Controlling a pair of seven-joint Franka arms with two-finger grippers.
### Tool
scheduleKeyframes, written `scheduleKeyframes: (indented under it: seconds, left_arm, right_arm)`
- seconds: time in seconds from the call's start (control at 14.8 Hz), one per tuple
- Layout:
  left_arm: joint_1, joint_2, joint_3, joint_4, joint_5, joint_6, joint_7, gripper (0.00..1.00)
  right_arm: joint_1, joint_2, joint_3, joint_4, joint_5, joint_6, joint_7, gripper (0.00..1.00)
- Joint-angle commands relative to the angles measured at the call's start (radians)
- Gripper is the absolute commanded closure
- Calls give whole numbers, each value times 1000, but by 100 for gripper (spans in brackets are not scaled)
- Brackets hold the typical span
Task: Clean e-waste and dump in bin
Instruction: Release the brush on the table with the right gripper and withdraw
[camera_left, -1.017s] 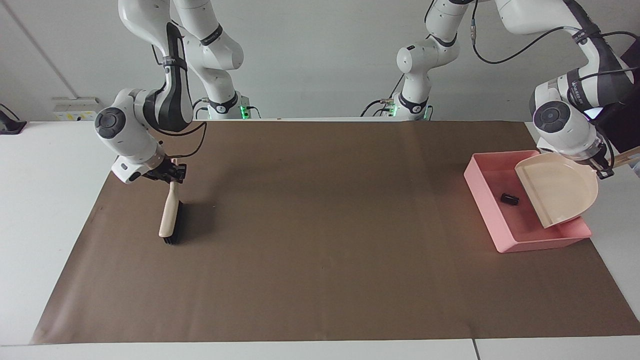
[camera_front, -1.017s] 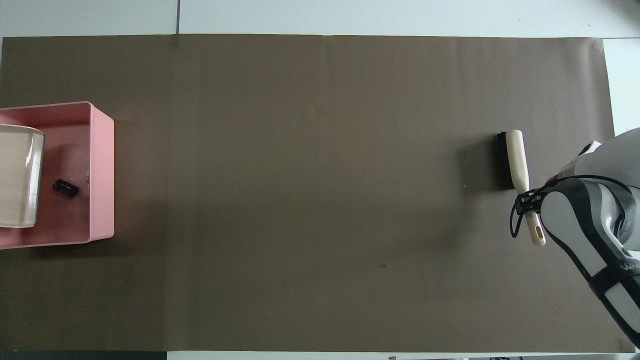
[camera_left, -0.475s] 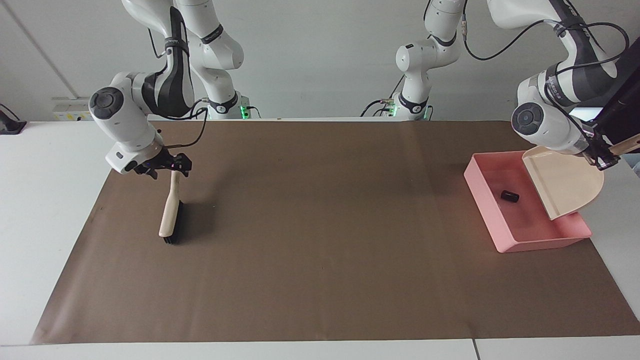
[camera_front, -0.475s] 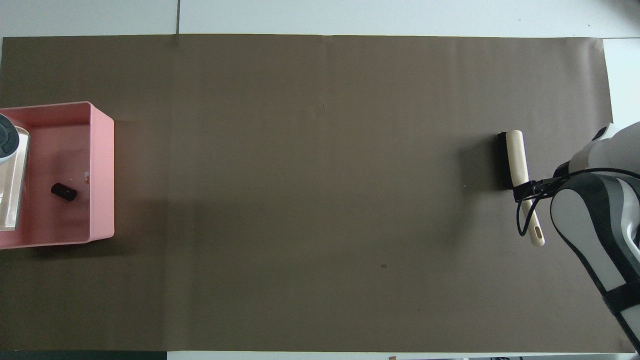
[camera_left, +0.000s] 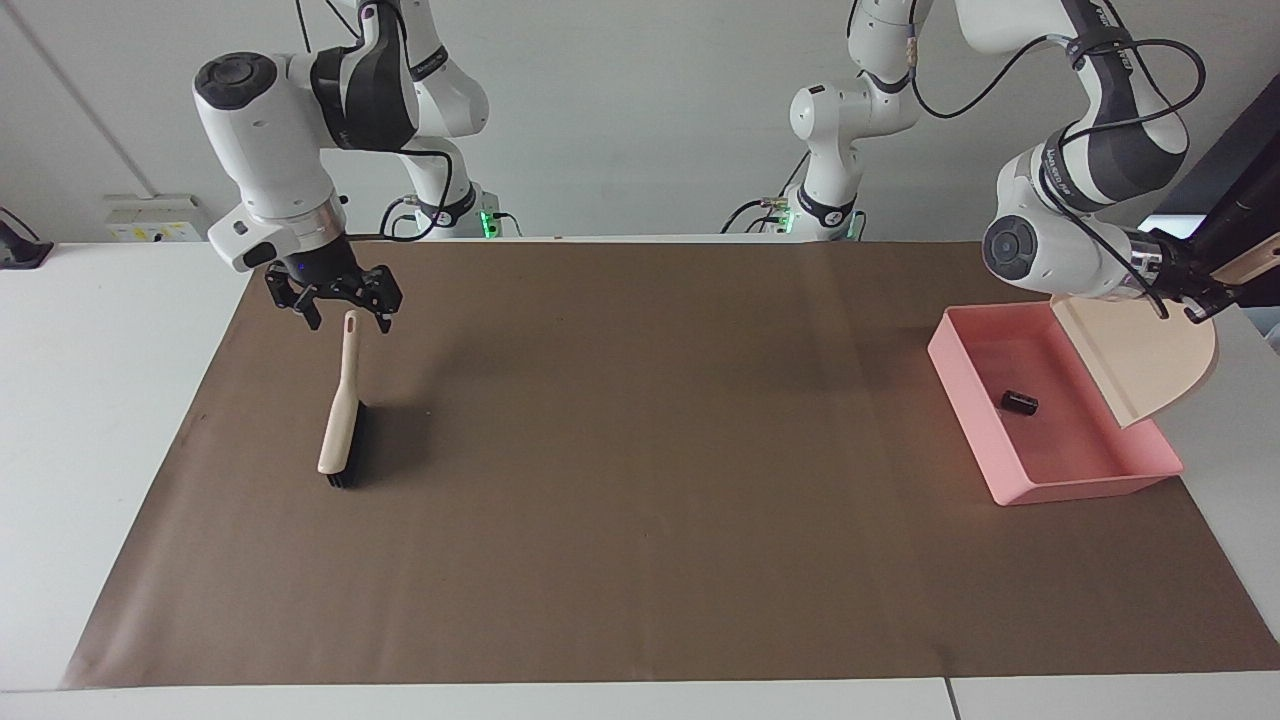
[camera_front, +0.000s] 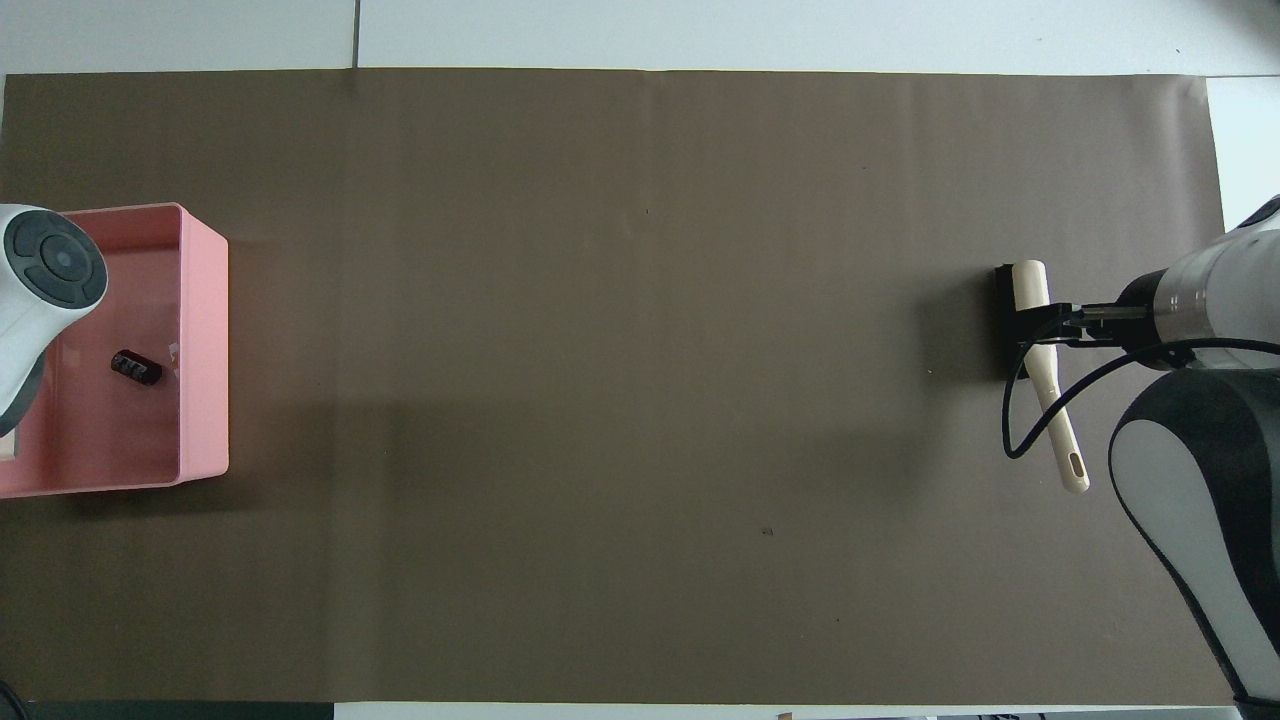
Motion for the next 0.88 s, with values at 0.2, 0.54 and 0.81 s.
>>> scheduleKeyframes:
  seconds: [0.2,0.54,0.81]
  left_arm:
    - [-11,-60,-2,32,-186,-3,50,98]
    - [-16,-61,-2,67,-478,30,48,96]
    - [-48,-74,-3,49,-665,108,51,96]
  right_arm:
    - [-26,101,-8,394,15,-359,104,1]
    - [-81,107,-11,400,35,-385,98,1]
    - [49,95,-124,369,31,-358,90,1]
